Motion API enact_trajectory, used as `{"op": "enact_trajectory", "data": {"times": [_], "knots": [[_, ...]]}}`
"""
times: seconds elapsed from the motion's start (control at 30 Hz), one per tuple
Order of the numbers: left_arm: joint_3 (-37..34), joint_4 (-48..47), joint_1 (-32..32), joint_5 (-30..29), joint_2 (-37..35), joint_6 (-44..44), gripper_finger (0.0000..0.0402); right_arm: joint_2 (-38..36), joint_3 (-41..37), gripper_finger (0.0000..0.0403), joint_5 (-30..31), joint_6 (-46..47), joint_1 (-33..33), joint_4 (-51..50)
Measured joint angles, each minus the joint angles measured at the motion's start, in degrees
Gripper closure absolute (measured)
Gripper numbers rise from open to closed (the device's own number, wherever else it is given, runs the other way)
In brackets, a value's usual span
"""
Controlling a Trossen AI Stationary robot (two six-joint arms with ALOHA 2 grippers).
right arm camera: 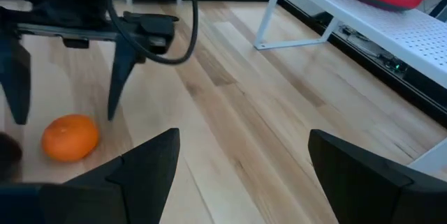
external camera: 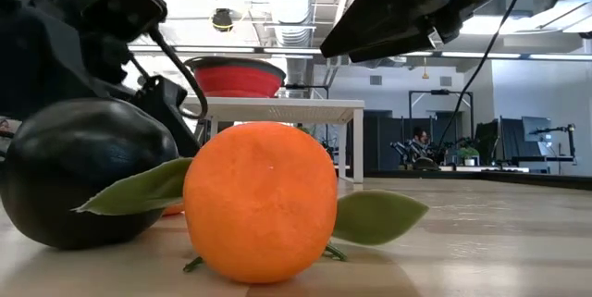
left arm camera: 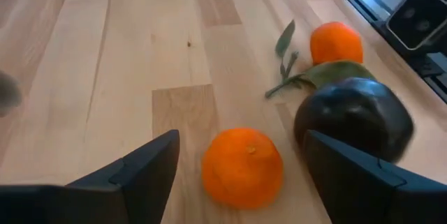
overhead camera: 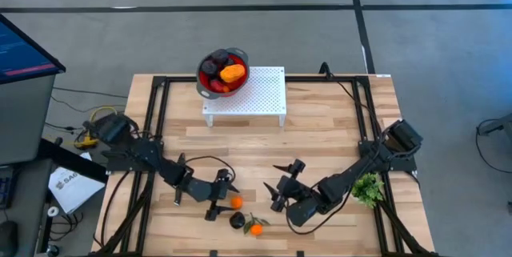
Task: Pick & Place Fruit
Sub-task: Put the orange into the red strainer bowl on the shelf
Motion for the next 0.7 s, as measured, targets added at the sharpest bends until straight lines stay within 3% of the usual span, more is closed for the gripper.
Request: {"op": "enact_trajectory", "data": {"times": [0.33,0.53,0.7], "knots": [[0.02,3.69,0.15,-1.25,3.22,1.04,0.0108,0.0,0.0,0.0092,0.0,-1.43,0.01,-0.26],[0.04,3.85,0.24,0.64,3.2,3.81,0.0114,0.0,0.0,0.0092,0.0,-1.51,0.01,-0.27],[0.04,3.8,2.38,5.65,3.2,4.65,0.0133,0.0,0.0,0.0092,0.0,-1.49,-0.14,-0.24]]}}
